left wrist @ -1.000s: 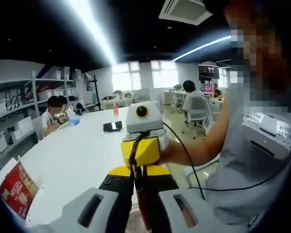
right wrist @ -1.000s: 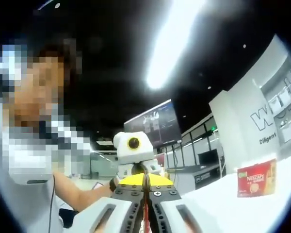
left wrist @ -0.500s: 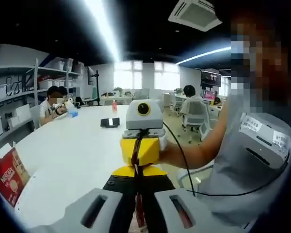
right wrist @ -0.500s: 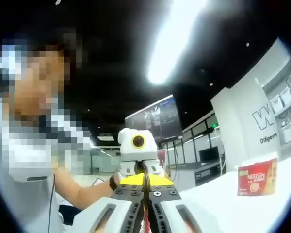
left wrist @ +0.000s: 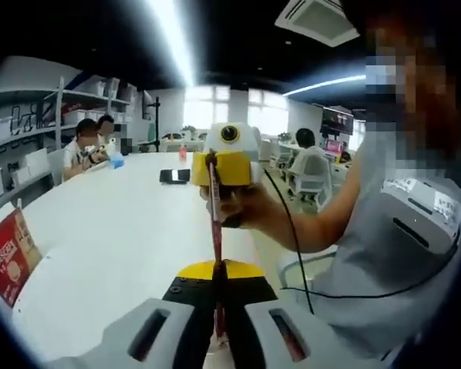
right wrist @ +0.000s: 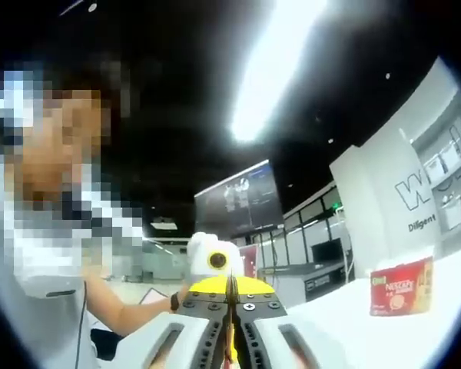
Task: Tear open the coffee pouch, take out the coffee, and pour the coffee from the pouch into the cup
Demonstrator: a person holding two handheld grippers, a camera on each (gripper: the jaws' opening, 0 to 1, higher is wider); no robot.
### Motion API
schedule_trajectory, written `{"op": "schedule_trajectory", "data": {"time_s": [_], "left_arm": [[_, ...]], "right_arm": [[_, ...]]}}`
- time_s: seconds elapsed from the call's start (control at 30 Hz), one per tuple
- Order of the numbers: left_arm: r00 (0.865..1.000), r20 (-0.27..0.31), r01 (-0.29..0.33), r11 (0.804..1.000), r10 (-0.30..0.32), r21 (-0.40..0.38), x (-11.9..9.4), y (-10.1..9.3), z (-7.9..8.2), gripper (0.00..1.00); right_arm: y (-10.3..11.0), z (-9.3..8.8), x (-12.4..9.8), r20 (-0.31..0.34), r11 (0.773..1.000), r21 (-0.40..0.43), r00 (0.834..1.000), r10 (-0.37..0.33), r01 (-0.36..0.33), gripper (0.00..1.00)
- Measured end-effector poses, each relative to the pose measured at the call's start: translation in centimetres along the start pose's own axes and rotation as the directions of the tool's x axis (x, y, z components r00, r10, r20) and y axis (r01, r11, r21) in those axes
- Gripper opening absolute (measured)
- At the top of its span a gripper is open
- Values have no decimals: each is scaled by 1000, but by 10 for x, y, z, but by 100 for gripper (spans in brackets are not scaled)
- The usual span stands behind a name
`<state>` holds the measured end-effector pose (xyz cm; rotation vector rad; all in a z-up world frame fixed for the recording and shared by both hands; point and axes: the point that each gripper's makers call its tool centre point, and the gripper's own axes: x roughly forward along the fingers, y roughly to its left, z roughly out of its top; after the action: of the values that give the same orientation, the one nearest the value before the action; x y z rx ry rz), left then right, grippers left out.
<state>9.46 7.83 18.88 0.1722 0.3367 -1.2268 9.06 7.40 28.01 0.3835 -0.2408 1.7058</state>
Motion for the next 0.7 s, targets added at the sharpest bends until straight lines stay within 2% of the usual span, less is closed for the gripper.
{"op": "schedule_trajectory", "data": {"time_s": [0.43,0.7], "left_arm": [[1000,8,-19,1000,19,-6,-1,3,-10,4],[1000,-8,-28,1000,28,3,1,2,-16,4]], "right_arm": [[-3,11,0,-5,1000,-23,1000,-9,9,0],[-5,16,-4,26,1000,-17,999,-20,21,0]]}}
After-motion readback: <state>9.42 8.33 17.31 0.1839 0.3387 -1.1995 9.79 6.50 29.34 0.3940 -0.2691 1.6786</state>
